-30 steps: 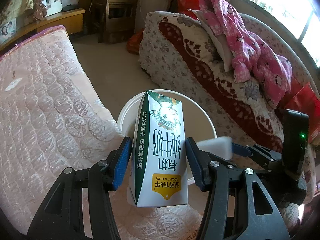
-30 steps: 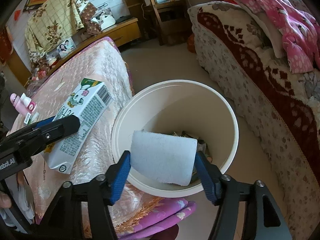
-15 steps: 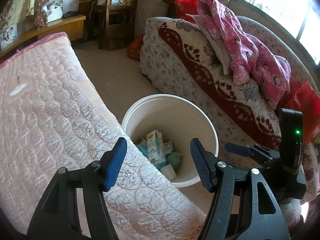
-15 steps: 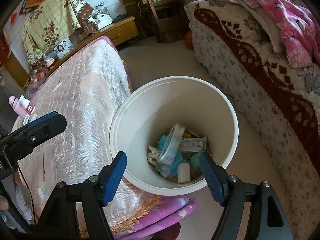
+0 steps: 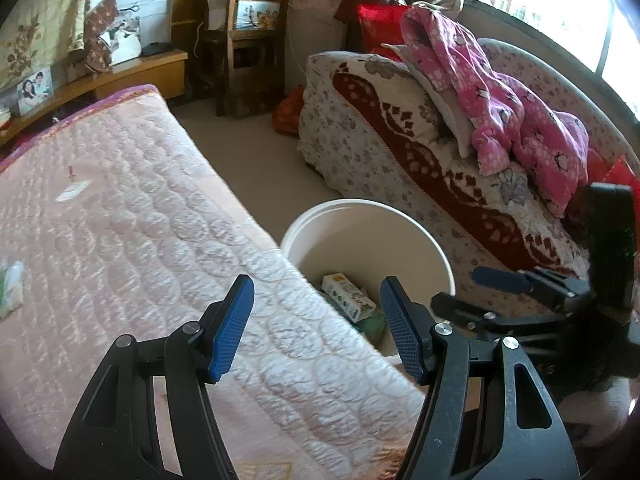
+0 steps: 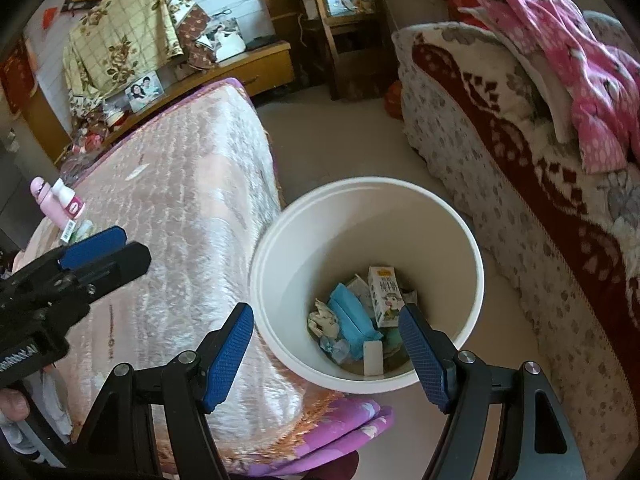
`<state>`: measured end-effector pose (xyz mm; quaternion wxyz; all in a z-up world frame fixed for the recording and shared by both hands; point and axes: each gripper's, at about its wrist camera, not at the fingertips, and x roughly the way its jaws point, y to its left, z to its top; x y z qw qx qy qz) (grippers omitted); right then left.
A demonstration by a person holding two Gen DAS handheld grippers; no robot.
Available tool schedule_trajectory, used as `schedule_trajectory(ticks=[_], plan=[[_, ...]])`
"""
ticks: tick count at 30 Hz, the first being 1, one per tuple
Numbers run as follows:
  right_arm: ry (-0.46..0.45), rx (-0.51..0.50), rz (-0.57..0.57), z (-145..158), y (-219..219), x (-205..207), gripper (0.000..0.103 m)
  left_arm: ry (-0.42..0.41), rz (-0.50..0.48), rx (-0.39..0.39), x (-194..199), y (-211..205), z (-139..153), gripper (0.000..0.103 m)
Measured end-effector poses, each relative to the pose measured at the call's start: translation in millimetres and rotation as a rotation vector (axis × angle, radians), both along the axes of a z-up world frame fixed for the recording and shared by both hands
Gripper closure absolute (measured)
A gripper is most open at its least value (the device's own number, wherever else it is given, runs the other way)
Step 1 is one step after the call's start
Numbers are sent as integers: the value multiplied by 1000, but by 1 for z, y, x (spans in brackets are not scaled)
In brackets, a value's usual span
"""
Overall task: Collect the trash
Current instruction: 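Move both open tools back toward the medicine box and plastic bag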
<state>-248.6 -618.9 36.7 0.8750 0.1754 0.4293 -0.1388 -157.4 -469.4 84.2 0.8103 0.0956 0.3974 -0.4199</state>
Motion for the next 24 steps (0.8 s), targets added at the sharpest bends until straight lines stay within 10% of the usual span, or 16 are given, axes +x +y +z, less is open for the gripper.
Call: schedule_trajectory(ticks=[24], plan=[[-53, 1, 244, 37, 122, 82, 30, 19, 321, 34, 82, 175, -8, 39]])
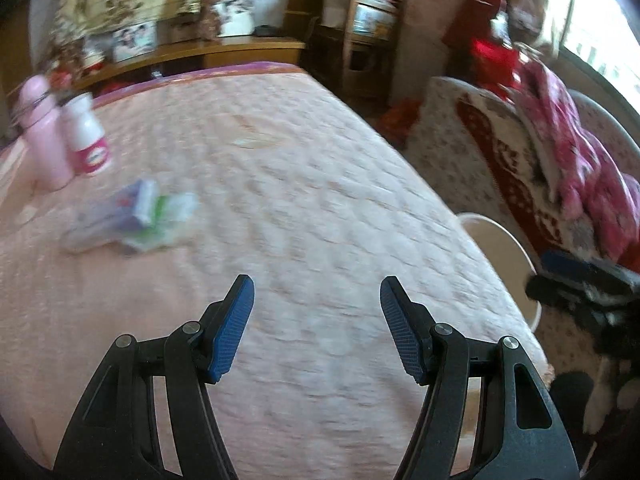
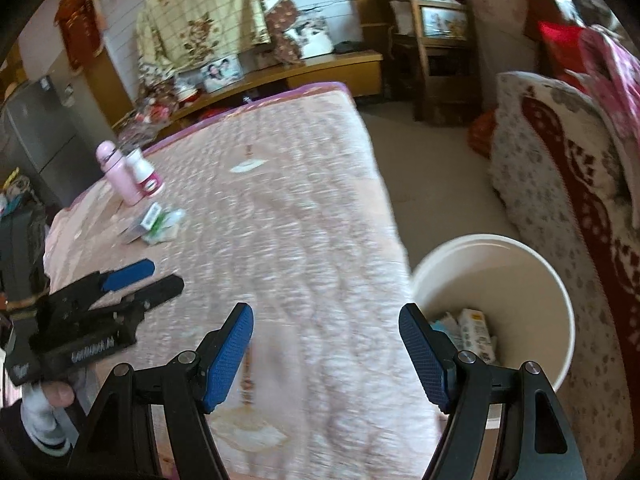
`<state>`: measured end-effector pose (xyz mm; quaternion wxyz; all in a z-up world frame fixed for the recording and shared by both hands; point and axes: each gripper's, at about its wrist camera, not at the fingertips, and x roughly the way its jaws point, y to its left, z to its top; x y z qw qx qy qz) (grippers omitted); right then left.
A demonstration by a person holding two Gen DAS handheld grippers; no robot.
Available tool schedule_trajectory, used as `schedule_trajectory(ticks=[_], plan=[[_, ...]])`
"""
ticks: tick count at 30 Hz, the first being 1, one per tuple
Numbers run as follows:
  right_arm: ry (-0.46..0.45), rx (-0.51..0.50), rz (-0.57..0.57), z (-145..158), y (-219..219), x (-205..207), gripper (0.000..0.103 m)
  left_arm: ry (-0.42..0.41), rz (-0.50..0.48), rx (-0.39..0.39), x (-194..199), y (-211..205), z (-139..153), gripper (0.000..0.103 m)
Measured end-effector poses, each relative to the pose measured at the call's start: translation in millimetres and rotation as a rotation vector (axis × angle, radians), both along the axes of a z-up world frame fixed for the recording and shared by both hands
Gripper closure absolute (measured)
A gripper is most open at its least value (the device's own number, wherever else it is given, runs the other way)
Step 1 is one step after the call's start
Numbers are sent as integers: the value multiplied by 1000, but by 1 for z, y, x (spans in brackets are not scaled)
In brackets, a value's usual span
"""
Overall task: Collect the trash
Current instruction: 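Move both open tools back toward the medicine box and plastic bag, then grasp the white-blue medicine box with the left tool while the right tool grasps the green-printed plastic bag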
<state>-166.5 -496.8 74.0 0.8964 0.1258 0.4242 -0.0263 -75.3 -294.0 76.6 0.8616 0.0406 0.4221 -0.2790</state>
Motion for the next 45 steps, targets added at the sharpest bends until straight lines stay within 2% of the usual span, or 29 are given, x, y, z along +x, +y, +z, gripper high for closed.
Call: schedule_trajectory(ticks=[5, 10, 14, 18, 22, 25, 29, 35, 40, 42, 45], plan=[[5, 10, 53, -2, 29, 19, 30, 12, 111, -11, 53, 41, 10, 39], [19, 15, 103, -8, 49, 37, 30, 39, 201, -15, 117, 61, 13, 39], [41, 6, 136, -15, 61, 51, 30, 76, 209, 15, 160, 57, -2, 39], [63, 0, 151, -22, 63, 62, 30, 131, 178, 47, 185, 51, -23, 39], [83, 3, 159, -30, 63, 72, 30, 194, 74, 40, 178, 50, -34, 39], [93, 13, 167, -33, 67, 78, 30, 229, -9, 29, 155, 61, -34, 39], [92, 23, 188, -33, 76, 82, 30, 297, -81, 2, 119, 99, -37, 39], [93, 54, 245, -36, 105, 103, 30, 331, -59, 9, 85, 154, -38, 39], [96, 82, 295, -40, 138, 125, 29, 306, -20, -67, 68, 180, -25, 39], [95, 111, 313, -41, 149, 131, 29, 285, 5, -79, 63, 189, -19, 39], [94, 138, 333, -45, 167, 143, 26, 209, 73, -22, 57, 200, -16, 39]])
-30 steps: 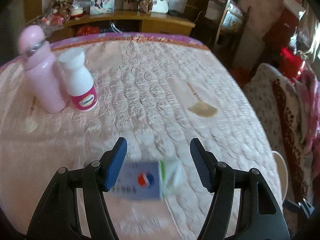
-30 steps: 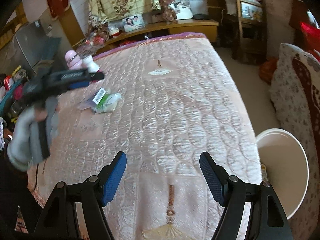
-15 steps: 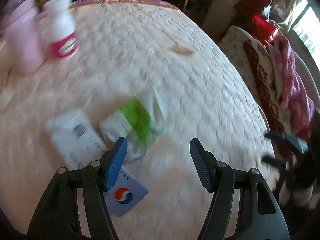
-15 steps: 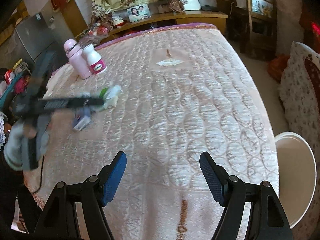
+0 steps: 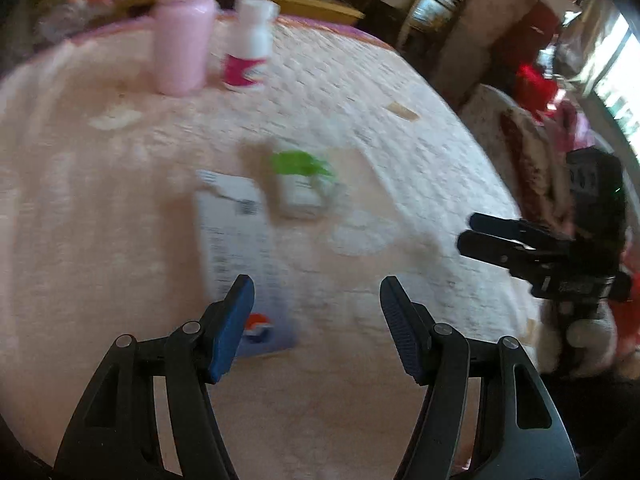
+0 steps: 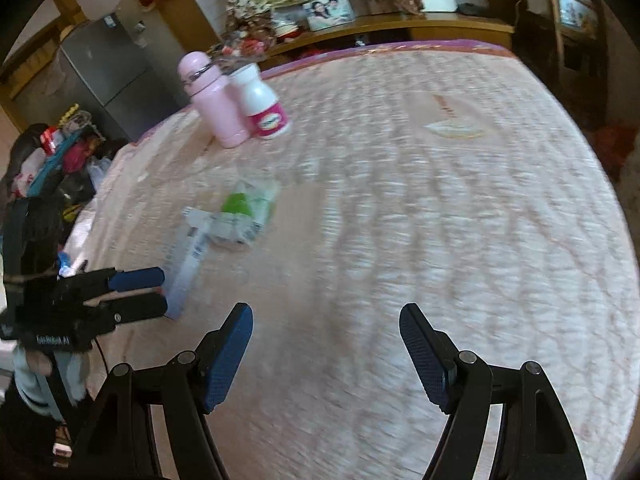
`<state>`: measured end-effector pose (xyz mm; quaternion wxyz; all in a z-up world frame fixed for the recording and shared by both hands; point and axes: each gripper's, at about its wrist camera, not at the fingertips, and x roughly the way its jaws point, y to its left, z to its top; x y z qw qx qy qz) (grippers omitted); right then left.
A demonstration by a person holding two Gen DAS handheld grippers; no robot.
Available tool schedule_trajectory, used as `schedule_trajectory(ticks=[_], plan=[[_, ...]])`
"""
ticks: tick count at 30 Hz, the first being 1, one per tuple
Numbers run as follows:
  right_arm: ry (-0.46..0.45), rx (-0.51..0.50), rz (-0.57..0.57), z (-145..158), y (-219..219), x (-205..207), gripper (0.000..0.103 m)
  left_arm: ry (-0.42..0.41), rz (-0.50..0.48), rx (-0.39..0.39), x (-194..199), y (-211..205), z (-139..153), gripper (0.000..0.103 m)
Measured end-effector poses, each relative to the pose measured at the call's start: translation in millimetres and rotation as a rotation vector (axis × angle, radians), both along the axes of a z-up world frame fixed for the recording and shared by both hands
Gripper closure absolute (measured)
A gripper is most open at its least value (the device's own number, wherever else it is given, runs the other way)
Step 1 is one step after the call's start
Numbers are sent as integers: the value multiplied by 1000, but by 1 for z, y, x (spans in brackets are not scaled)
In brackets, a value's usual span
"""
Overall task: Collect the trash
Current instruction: 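Grasp the white-blue medicine box with the left tool while the right tool grasps the green-printed plastic bag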
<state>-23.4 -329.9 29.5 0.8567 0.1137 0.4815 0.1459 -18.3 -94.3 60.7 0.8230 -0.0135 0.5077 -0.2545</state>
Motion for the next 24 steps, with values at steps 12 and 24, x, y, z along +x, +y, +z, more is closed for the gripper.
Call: schedule_trajectory(ticks=[12, 24], plan=[[6, -2, 26, -10, 53, 46, 25, -32, 118, 119, 25, 6, -34, 39], [40, -48, 17, -25, 94, 92, 19, -33, 249, 70, 27, 39, -36, 59]])
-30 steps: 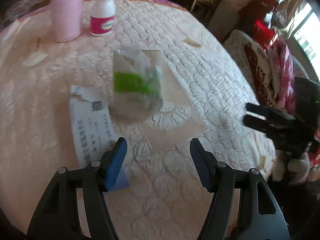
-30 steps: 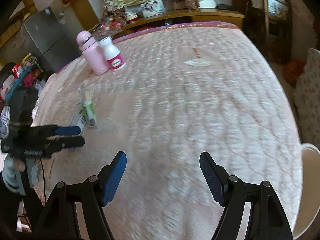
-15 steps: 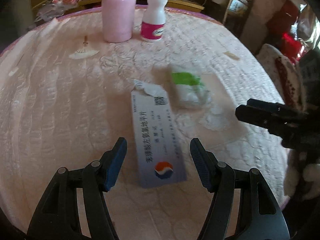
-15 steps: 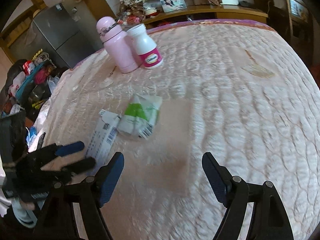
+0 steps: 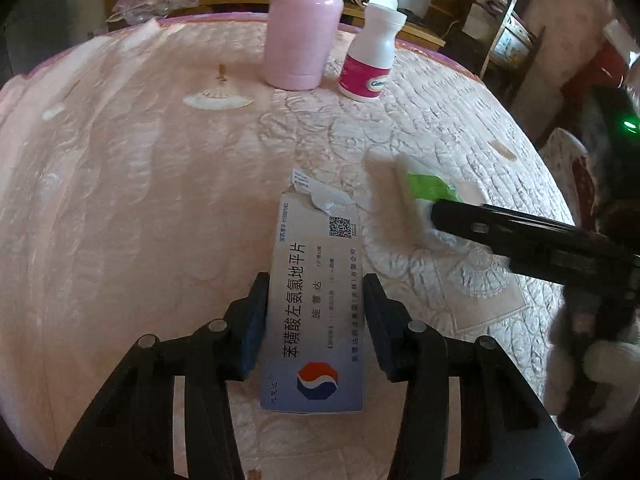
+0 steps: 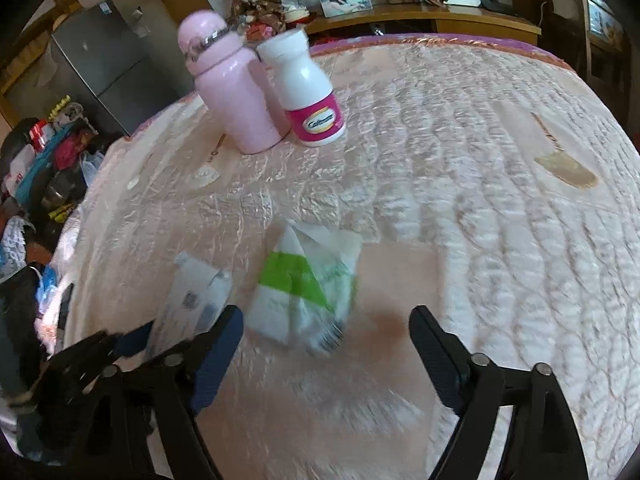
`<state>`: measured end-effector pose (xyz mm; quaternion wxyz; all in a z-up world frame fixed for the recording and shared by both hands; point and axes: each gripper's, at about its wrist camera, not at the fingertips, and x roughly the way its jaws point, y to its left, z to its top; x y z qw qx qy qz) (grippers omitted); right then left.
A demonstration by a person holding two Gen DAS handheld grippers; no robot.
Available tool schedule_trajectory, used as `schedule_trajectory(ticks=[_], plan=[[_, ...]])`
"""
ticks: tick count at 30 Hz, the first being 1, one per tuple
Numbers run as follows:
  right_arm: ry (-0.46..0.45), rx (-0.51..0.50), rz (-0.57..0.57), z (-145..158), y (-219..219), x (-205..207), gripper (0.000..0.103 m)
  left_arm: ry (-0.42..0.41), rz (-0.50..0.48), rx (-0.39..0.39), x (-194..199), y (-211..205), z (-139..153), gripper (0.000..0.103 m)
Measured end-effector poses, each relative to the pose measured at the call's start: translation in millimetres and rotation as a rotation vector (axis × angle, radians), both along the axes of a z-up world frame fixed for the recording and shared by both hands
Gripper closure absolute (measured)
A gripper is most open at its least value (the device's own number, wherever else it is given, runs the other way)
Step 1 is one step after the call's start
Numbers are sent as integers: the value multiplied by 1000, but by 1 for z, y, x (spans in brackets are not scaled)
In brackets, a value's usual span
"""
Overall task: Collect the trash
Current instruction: 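Grasp the white-blue medicine box with the left tool while the right tool grasps the green-printed plastic bag, then carry the medicine box and plastic bag in both tools over the white bucket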
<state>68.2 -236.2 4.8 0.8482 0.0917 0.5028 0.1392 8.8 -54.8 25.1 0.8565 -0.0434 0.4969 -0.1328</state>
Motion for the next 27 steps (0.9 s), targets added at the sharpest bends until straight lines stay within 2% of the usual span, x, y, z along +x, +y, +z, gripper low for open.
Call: schedule_trajectory(ticks=[3, 4, 5, 7, 10, 14, 19, 27], plan=[[-38, -73, 15, -2, 18, 7, 16, -11, 8, -14, -2, 2, -1, 59], [-54, -112, 23, -3, 23, 7, 19, -16, 11, -17, -3, 2, -1, 59], [-74, -161, 28, -3, 27, 5, 23, -19, 10, -19, -3, 1, -1, 59], [-102, -211, 44, -2, 28, -1, 51, -15, 7, -27, -5, 2, 0, 59], [-98, -163, 56, 4, 15, -13, 56, -8, 8, -58, -8, 1, 2, 59], [-150, -143, 70, 21, -8, -47, 56, -27, -1, -69, -19, -6, 10, 59], [-164, -136, 55, 34, -35, -90, 56, -39, -26, -83, -33, -24, 17, 59], [-172, -144, 12, 41, -67, -134, 56, -71, -79, -67, -61, -62, 33, 59]])
